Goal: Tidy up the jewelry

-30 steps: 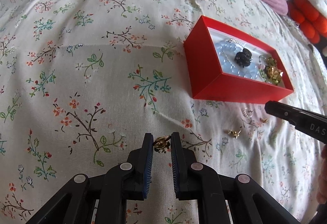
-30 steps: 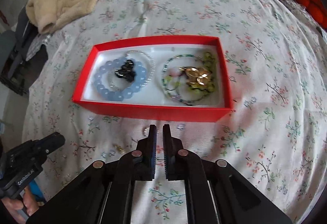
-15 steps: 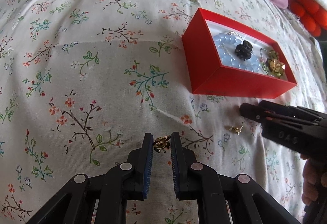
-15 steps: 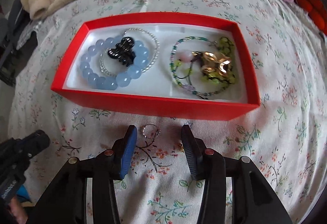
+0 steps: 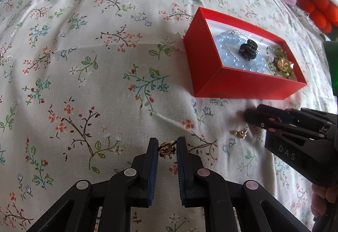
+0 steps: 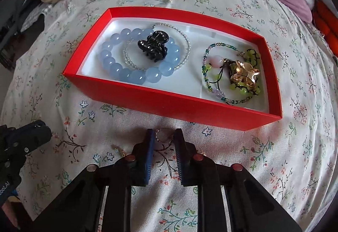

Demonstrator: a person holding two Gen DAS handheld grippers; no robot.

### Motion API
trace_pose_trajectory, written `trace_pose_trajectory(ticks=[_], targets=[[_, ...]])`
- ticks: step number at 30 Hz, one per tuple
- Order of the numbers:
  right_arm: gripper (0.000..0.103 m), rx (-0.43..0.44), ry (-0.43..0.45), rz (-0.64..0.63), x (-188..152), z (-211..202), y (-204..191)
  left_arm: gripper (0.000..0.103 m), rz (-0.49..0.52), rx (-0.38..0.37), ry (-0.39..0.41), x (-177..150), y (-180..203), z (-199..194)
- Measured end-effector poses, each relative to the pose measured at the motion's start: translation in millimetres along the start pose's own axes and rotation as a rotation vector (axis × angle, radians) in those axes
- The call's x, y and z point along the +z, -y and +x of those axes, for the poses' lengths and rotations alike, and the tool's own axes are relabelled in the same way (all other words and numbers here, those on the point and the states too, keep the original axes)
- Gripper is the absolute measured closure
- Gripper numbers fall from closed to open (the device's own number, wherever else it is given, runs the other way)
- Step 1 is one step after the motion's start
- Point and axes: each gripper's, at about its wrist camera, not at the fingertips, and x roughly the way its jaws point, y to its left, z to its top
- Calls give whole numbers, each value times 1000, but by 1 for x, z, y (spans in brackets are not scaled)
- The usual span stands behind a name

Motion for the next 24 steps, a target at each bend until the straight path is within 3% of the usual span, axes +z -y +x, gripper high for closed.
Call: trace_pose_trajectory(ticks=[14, 24], targets=[[83, 74, -12, 59, 3, -15, 10, 91, -5, -15, 18, 6, -1, -8], [83, 142, 66, 110, 1, -60, 29, 91, -17, -58, 64, 23, 14, -16]])
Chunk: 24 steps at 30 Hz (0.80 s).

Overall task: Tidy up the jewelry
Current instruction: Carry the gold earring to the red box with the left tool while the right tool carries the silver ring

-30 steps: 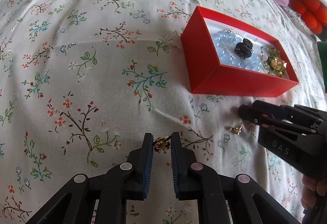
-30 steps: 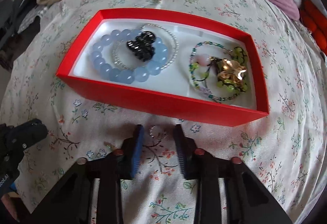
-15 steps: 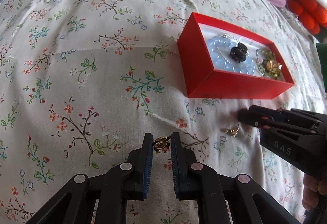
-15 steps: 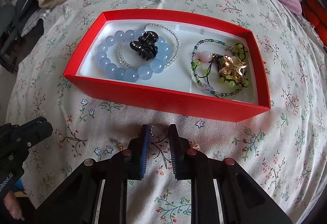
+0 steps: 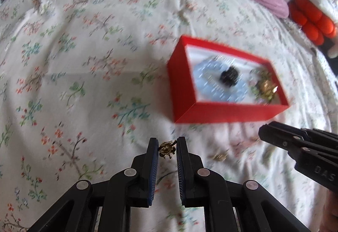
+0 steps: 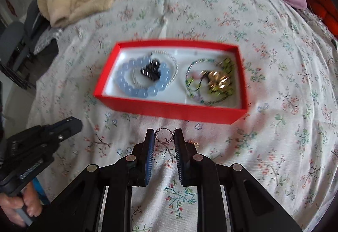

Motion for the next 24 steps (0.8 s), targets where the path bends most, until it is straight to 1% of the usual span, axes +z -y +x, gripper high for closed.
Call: trace_pose_trajectory(ticks=[5, 8, 10, 14, 17, 22, 24], targets=[[83, 17, 65, 43, 9, -25, 15, 91, 27, -37, 49, 16, 19, -5], [83, 24, 88, 73, 15, -33, 26, 91, 47, -61, 66, 26, 33, 0], [83, 27, 98, 89, 21, -34, 32, 91, 65, -61, 74, 31, 40, 4], [83, 39, 101, 113, 31, -31, 40, 91, 97, -31, 89, 40, 52, 16], [83, 37, 91, 124, 36, -25, 44, 91, 109, -4, 83, 45, 55, 27], [82, 36, 48, 148, 41, -8, 53, 91, 132, 41, 70, 48, 58, 42], [82, 34, 36, 150, 42, -3, 54, 91, 146, 51, 81, 49, 60, 44]])
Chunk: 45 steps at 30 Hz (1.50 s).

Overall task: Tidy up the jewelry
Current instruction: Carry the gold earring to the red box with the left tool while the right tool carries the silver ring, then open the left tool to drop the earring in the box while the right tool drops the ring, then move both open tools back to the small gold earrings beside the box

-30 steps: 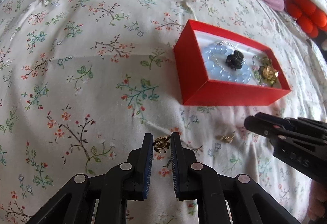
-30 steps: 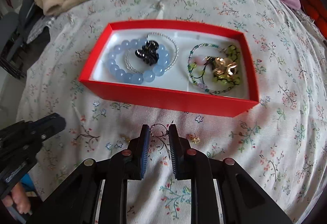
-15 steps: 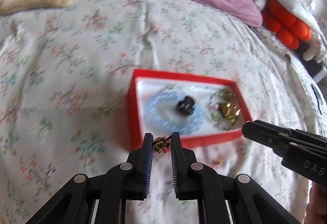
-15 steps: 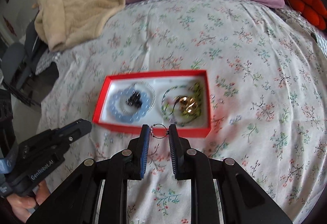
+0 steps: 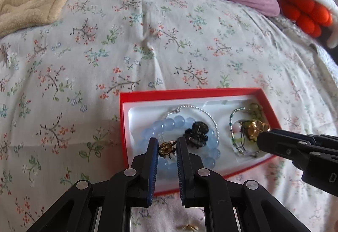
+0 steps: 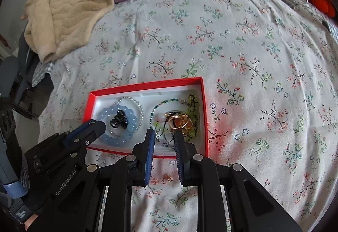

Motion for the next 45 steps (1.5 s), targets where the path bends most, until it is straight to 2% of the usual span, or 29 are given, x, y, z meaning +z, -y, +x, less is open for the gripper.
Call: trace_pose_trajectory(ticks=[8, 12, 13, 16, 21, 23, 25, 34, 40, 45], targets=[[82, 13, -7, 1, 3, 4, 3, 89, 15, 12, -5, 1, 2, 3], [81, 14, -14, 6, 3, 4, 6, 67, 25, 6, -4, 1, 5, 1], [78, 14, -15, 6, 3, 3, 6, 60, 30, 10, -3, 1, 6, -1], [67, 13, -5, 7, 2, -1, 7, 57, 49, 25, 3, -1, 9, -6], [66, 8, 13, 1, -1, -13, 6, 51, 45, 33, 2, -4, 7, -14], [62, 1, 18, -2, -3, -18, 7, 44, 43, 41, 6, -5, 8, -20], [53, -7, 24, -5, -6, -22, 6, 33, 44, 57, 15, -8, 9, -26], [36, -51, 46, -18, -22, -44, 5, 11, 21, 105, 22, -24, 7, -53], [26, -105, 36, -35, -36, -49, 3, 3, -16, 140, -9, -38, 0, -60], [20, -155, 26, -53, -52, -52, 3, 2, -54, 164, -62, -53, -11, -59]])
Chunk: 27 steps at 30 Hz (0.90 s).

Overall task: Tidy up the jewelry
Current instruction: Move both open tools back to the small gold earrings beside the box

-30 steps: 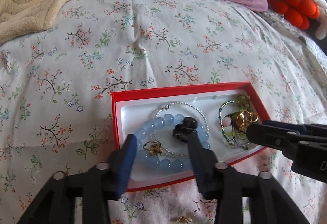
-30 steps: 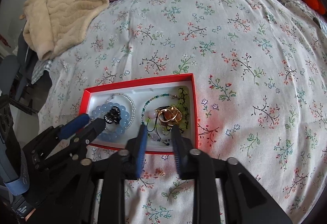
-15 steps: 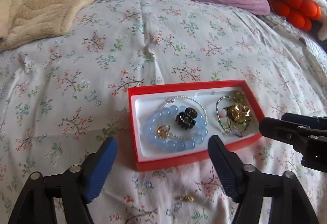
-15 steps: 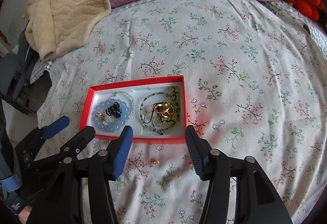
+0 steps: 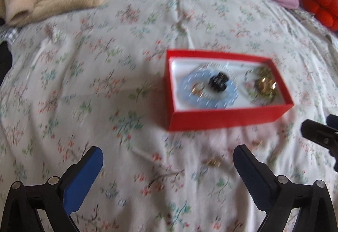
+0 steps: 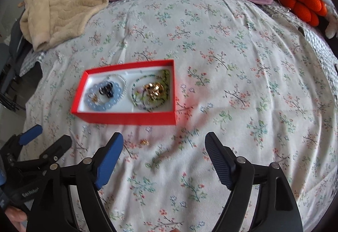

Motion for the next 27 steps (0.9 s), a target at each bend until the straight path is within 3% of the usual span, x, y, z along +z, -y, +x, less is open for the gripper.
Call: trace_pose_trajectory(ticks=[13, 27], targets=[[19, -59, -61, -34, -32, 6, 12, 1, 31, 26, -82, -37, -9, 11], [19, -122, -176, -113, -59, 53, 20, 1, 137, 57, -151, -59, 7, 46]])
